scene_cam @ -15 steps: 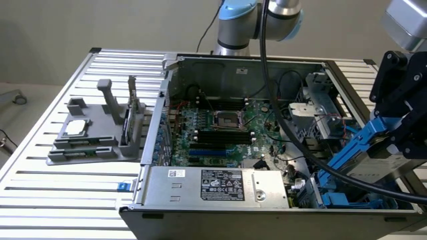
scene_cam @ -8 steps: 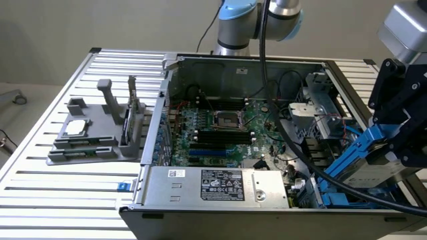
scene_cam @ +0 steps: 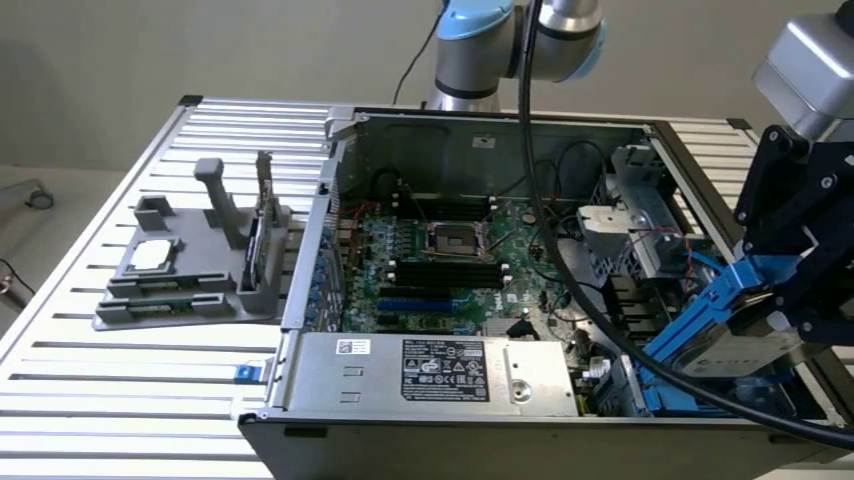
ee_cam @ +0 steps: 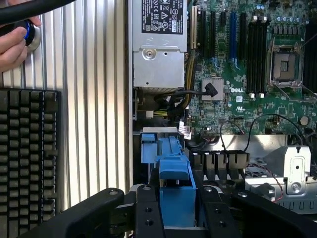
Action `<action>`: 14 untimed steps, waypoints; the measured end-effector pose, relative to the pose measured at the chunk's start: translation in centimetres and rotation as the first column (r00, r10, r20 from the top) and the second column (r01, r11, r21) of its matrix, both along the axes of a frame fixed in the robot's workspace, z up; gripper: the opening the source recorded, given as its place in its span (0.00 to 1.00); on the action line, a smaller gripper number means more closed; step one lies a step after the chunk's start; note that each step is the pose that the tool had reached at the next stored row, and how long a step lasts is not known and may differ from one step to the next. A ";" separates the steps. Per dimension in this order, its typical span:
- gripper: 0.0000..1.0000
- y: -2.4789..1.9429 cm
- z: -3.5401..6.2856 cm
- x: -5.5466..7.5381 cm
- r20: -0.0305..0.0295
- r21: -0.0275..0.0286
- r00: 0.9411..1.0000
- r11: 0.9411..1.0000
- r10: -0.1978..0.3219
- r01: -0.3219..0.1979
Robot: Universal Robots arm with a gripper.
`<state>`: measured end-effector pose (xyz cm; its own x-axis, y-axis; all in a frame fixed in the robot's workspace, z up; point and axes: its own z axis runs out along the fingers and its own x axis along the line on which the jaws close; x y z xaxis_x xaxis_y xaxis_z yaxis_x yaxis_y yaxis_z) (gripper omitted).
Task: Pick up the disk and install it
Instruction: 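Insert the disk into the insertion slot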
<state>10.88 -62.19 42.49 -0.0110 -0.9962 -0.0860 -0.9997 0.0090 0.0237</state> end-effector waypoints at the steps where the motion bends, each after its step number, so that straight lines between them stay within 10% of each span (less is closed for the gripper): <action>1: 0.33 -0.01 0.04 0.0 -0.002 0.001 1.000 1.000 0.000 0.000; 14: 0.33 -0.03 1.00 0.0 -0.021 0.011 1.000 1.000 0.000 0.000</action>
